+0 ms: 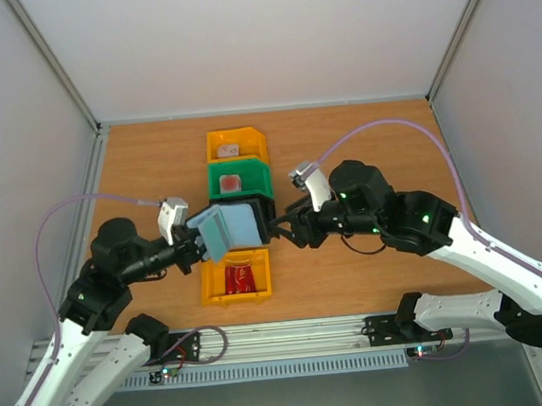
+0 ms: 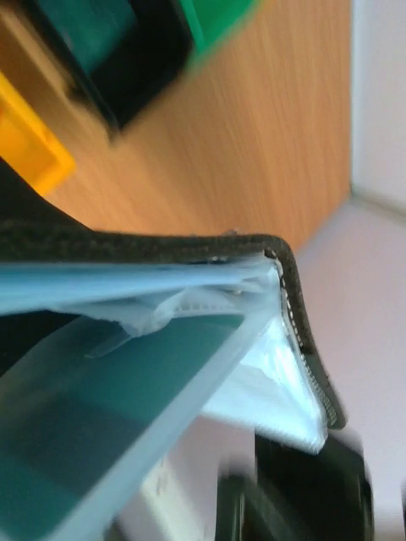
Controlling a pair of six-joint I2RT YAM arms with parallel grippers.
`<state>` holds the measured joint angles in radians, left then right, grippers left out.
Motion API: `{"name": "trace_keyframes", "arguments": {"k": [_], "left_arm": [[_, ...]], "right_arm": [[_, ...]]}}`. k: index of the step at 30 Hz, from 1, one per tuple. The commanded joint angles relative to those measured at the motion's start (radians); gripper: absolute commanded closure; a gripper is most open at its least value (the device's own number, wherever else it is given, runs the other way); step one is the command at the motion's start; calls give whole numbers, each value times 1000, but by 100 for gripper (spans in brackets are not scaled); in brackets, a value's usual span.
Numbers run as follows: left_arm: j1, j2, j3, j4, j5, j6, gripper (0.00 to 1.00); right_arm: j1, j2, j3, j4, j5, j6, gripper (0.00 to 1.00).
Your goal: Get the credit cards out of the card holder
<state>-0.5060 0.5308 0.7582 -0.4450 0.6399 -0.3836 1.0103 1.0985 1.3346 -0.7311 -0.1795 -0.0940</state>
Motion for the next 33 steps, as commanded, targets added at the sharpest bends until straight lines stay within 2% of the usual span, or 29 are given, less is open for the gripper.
{"name": "trace_keyframes", "arguments": {"k": [1, 4, 8, 10, 12, 16, 21, 26, 30, 33], "left_arm": [[-3, 125, 121, -343, -481, 311, 100], [-5, 188, 159, -388, -585, 478, 100], [-5, 178, 189, -407, -598, 545, 100], [-5, 178, 203, -424, -558, 517, 100], [-5, 176, 208, -435, -480, 465, 100], [-5, 136, 178, -378, -297, 308, 100], [-5, 27, 90, -224, -147, 154, 100], [-5, 14, 74, -126, -16, 61, 100], [-5, 26, 67, -99, -9, 15, 100], [-5, 29, 69, -86, -11, 6, 100]], "right_arm": [[-1, -7, 80, -214, 176, 37, 45], [18, 70, 109, -201, 83, 13, 47], [57, 133, 39, 100, -154, 0, 46], [57, 158, 6, 235, -211, 22, 44], [57, 185, -4, 300, -207, 38, 41], [57, 223, 10, 263, -125, 31, 39], [56, 101, -62, 271, -30, 25, 41], [56, 25, -110, 277, -46, 45, 39], [55, 31, -112, 311, -119, 59, 44], [56, 51, -97, 335, -167, 61, 54]]}}
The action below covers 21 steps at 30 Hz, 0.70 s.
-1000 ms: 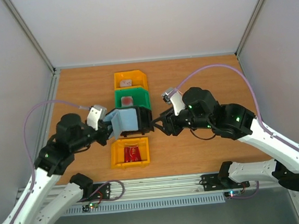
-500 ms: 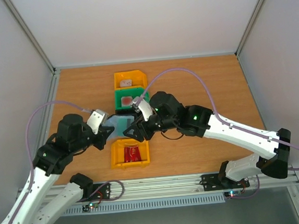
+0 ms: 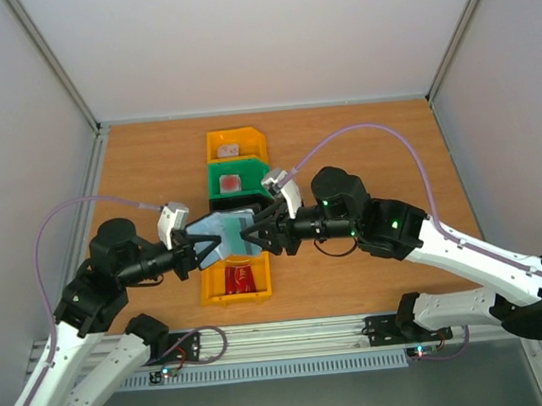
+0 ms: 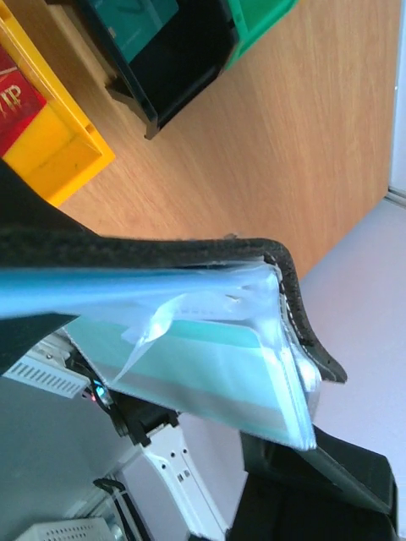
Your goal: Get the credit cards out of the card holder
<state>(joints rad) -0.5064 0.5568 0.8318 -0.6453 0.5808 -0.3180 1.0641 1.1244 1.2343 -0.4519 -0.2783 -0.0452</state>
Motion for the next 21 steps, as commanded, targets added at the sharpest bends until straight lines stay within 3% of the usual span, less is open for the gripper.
{"name": "trace_keyframes", "arguments": {"k": [1, 6, 13, 14, 17, 21], "left_arm": [[-4, 3, -4, 114, 48, -61, 100], [-4, 5, 1, 115, 44, -65, 100], [-4, 10, 0, 127, 59, -70, 100], [-4, 11, 0, 131, 65, -70, 100], [-4, 7, -5, 135, 76, -73, 100], [-4, 1, -10, 153, 91, -78, 100]], "right_arm": [[2, 34, 14, 56, -80, 9, 57], [3, 68, 43, 49, -130, 3, 72], [4, 69, 33, 65, -164, 6, 83], [4, 67, 31, 65, -171, 3, 83], [4, 34, 25, 39, -158, -20, 59], [3, -41, -6, 3, -121, -52, 54]]}}
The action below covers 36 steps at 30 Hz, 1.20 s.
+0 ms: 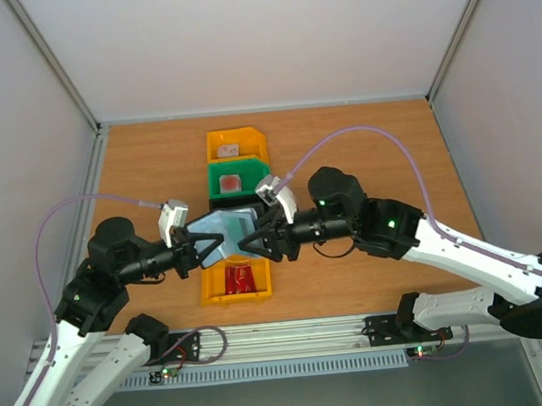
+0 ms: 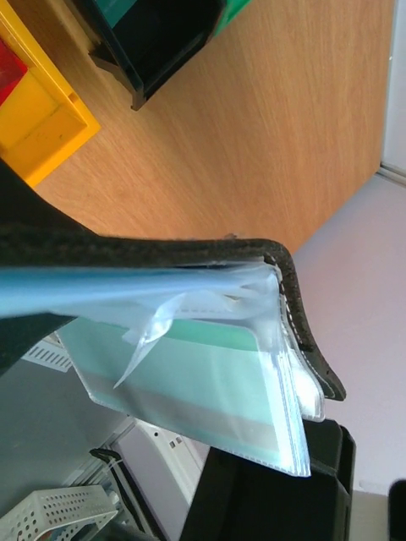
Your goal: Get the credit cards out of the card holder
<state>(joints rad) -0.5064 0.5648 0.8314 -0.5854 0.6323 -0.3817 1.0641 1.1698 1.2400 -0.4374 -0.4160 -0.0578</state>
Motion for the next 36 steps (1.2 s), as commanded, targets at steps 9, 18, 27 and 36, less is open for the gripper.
{"name": "trace_keyframes", "arguments": {"k": [9, 18, 27, 36], "left_arm": [[-4, -14, -21, 166, 109, -44, 100], [-4, -10, -18, 171, 111, -44, 100], [-4, -13, -25, 190, 121, -42, 100], [-4, -16, -31, 191, 121, -42, 100]], "right_arm": [[2, -136, -30, -51, 70, -54, 78], [2, -124, 11, -122, 131, -68, 85], [2, -75, 30, -159, 197, -29, 65], [2, -17, 69, -143, 140, -28, 52]]}}
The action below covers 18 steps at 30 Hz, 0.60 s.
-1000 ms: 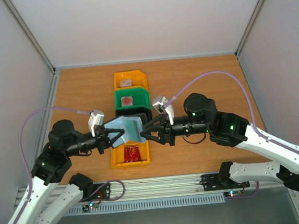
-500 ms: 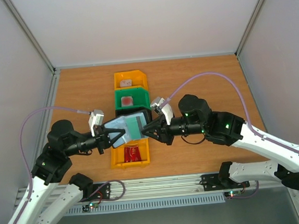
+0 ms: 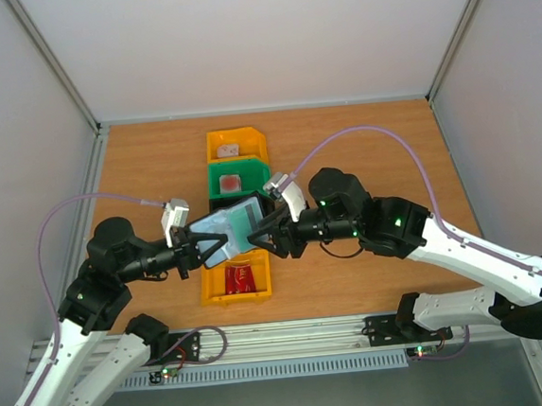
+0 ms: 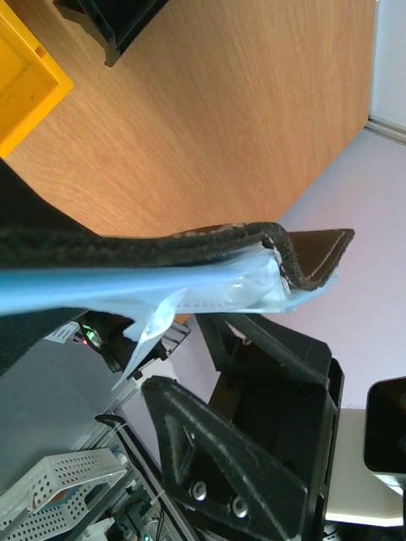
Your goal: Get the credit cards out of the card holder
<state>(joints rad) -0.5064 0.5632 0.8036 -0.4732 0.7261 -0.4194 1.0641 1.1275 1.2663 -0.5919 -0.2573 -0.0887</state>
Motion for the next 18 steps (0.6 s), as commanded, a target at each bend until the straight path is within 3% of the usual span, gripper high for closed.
{"name": "trace_keyframes", "arguments": {"k": [1, 7, 10, 18], "left_arm": [[-4, -16, -3, 78, 27, -4, 100], [-4, -17, -7, 88, 33, -4, 100], [-4, -16, -10, 96, 32, -7, 100], [-4, -17, -21, 110, 36, -21, 100]], "right_arm": [[2, 27, 44, 13, -19, 3, 49], [2, 28, 53, -4, 22, -5, 38], [2, 27, 66, -62, 83, -8, 36], [3, 47, 74, -45, 46, -1, 36]]}}
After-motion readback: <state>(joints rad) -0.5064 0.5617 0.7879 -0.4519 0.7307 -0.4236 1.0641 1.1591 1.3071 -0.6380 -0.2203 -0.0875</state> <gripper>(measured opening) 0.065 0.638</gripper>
